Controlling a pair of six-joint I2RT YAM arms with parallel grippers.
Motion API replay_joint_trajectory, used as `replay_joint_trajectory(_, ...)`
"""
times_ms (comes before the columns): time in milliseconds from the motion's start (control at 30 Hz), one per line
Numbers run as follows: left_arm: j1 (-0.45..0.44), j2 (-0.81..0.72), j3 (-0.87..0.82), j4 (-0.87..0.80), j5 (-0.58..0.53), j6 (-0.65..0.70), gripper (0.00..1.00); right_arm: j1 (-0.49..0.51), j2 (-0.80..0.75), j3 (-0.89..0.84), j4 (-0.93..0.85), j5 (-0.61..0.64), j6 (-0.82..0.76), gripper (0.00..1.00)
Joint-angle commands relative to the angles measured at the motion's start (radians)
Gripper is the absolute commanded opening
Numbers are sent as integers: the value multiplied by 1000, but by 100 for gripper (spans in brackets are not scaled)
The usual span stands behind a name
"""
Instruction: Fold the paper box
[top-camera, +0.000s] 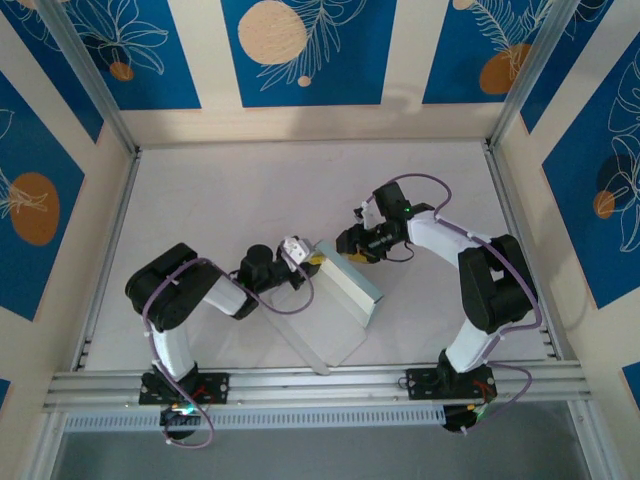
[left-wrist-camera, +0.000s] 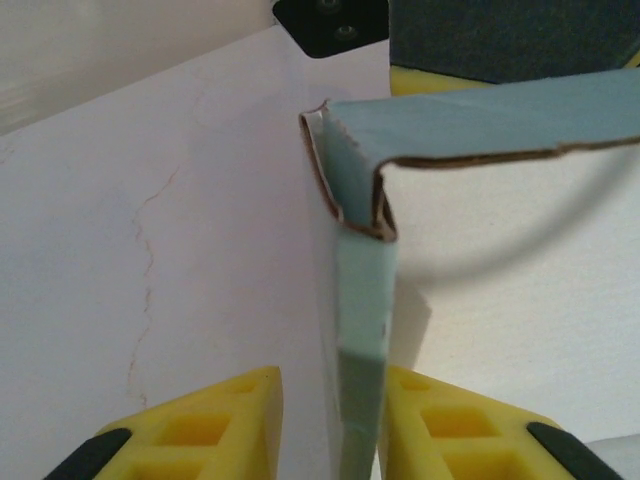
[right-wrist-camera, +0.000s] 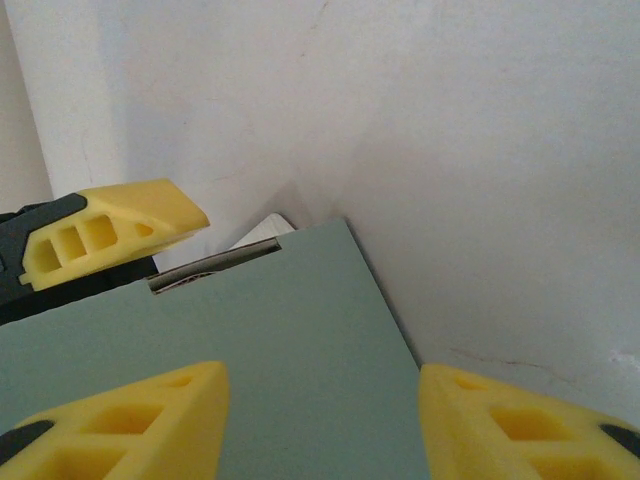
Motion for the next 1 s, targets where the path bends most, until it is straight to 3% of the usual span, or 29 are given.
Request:
replay_joint_trajectory(0,10,-3,-22,61,-6,-31,30,8,11,-16,4,-3,11,54)
replay_joint_trajectory(567,10,-1,0,27,13,-37,22,24,8,-38,11,1,16,53)
replay_joint_trajectory(767,10,11,14,0,35,-33,0,23,9,-39,11,24,32,53)
replay_joint_trajectory(967,9,9,3,2,15,-16,0,19,46,-35,15,80,103,54)
